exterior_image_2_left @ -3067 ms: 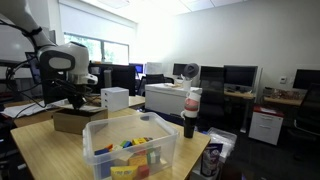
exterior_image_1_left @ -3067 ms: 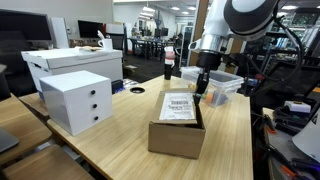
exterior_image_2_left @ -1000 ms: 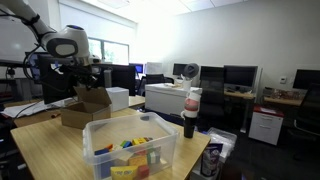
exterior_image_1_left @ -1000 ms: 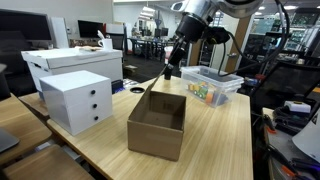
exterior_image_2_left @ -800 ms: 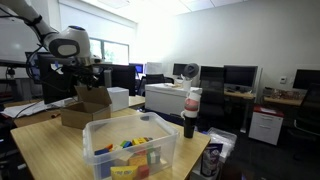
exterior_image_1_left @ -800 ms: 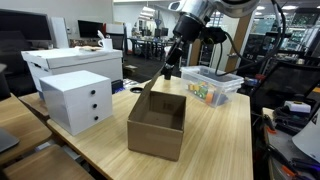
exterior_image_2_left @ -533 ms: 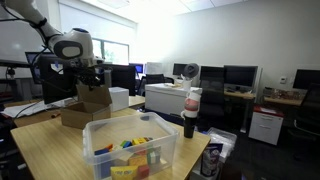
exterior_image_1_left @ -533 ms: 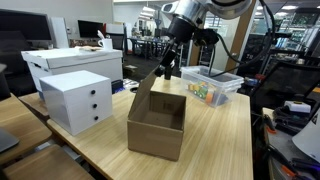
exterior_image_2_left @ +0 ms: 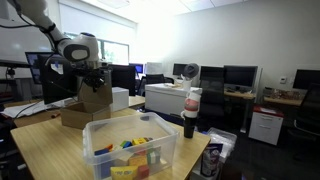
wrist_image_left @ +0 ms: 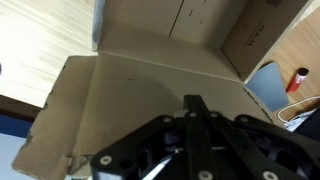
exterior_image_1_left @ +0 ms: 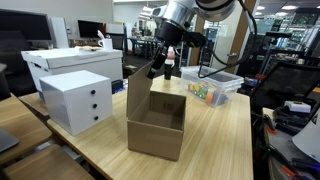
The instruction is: Open the brown box
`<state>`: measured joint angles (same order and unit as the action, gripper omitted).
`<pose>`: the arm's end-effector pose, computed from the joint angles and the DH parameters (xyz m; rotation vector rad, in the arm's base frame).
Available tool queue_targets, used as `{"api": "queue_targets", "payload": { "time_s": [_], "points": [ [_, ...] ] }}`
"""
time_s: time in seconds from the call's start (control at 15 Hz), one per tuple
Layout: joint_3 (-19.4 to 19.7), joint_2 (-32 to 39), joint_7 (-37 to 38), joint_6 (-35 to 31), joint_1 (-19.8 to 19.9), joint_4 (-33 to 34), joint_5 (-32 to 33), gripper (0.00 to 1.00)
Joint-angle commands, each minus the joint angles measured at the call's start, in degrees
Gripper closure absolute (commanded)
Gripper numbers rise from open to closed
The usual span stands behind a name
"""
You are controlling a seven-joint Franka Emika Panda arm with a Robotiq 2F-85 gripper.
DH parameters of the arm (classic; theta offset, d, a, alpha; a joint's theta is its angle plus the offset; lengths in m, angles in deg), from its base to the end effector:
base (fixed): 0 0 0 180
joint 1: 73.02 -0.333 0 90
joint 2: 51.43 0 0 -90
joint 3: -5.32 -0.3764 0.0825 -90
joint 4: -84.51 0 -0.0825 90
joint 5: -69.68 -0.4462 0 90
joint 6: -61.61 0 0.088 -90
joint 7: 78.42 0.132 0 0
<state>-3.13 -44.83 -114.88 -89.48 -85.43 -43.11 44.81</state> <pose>0.5855 0.2163 0.3444 -2.7185 -0.9099 -0.4680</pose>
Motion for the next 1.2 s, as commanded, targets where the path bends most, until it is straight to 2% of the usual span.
{"api": "queue_targets", "payload": {
  "time_s": [0.0,1.13],
  "points": [
    [-2.1,2.6,-1.2,2.0,2.7,3.7,2.0,1.0],
    [-5.6,9.9,0.1,4.2,5.6,9.8,7.4,1.0]
  ]
}}
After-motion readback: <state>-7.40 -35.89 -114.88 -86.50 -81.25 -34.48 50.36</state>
